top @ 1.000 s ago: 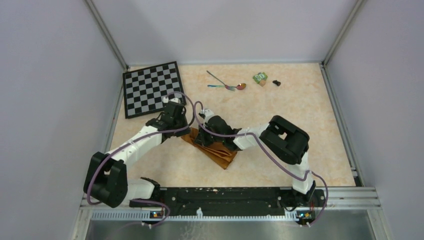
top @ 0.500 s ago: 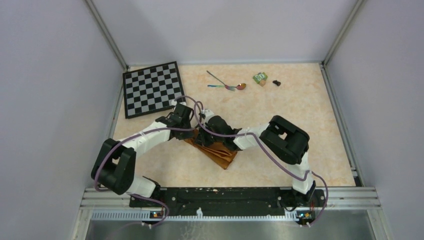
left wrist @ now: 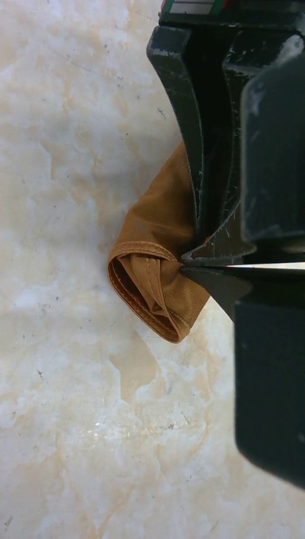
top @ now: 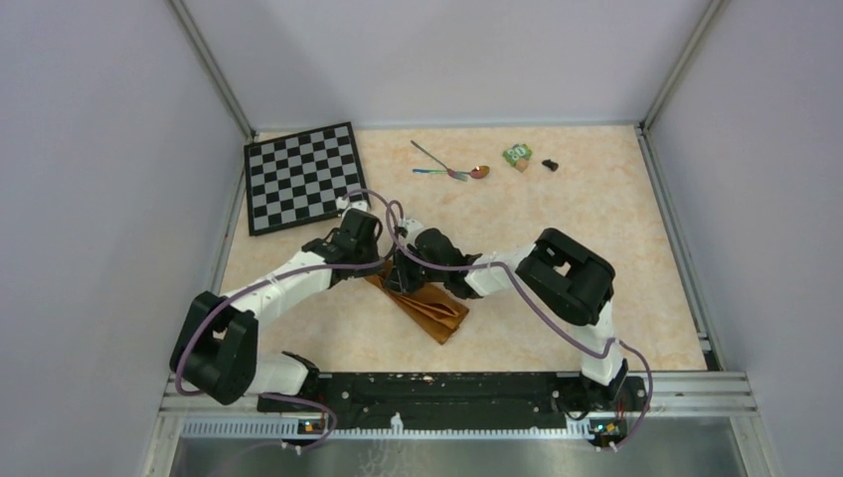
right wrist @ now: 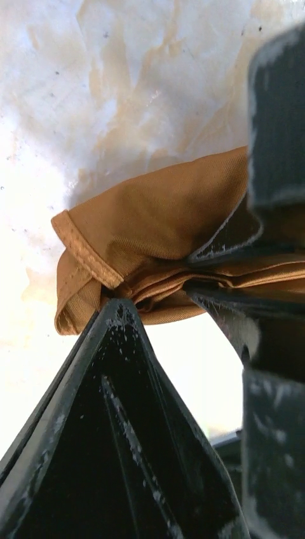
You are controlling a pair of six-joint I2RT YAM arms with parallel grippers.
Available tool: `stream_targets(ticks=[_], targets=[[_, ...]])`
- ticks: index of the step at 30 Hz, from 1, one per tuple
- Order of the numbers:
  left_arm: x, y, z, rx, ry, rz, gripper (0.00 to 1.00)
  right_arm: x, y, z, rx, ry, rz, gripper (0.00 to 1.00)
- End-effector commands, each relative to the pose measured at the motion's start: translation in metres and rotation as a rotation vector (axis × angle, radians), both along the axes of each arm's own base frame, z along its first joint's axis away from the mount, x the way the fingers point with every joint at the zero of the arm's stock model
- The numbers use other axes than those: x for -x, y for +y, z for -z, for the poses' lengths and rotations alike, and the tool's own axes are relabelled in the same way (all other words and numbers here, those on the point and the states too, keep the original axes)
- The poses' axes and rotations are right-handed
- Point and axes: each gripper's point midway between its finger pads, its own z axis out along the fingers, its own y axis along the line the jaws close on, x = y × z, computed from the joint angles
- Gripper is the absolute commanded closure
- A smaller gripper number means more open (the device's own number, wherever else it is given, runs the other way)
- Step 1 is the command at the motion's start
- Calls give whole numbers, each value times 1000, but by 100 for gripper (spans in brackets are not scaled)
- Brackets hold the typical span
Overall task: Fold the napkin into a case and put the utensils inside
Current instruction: Grasp the top corner of the smaller rectangle folded napkin from the folded napkin.
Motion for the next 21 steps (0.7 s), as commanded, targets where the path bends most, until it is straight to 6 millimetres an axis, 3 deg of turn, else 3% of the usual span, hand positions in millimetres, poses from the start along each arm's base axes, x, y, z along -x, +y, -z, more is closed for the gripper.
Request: stream_targets(ticks=[1,4,13,21], targets=[[-11,-9,-12,43,-55,0,100,6,-4,-21,-105,110,-40,76],[-7,-8,-7,42,-48,5,100,-1,-14,-39,-161,156,-31,65],[-2,-10,-5,64,-47,23,100,-20,-17,-48,-185,193,-14,62],[-2,-15,-9,88,-54,36,100,-25,-5,-30,-205,260,2,86]])
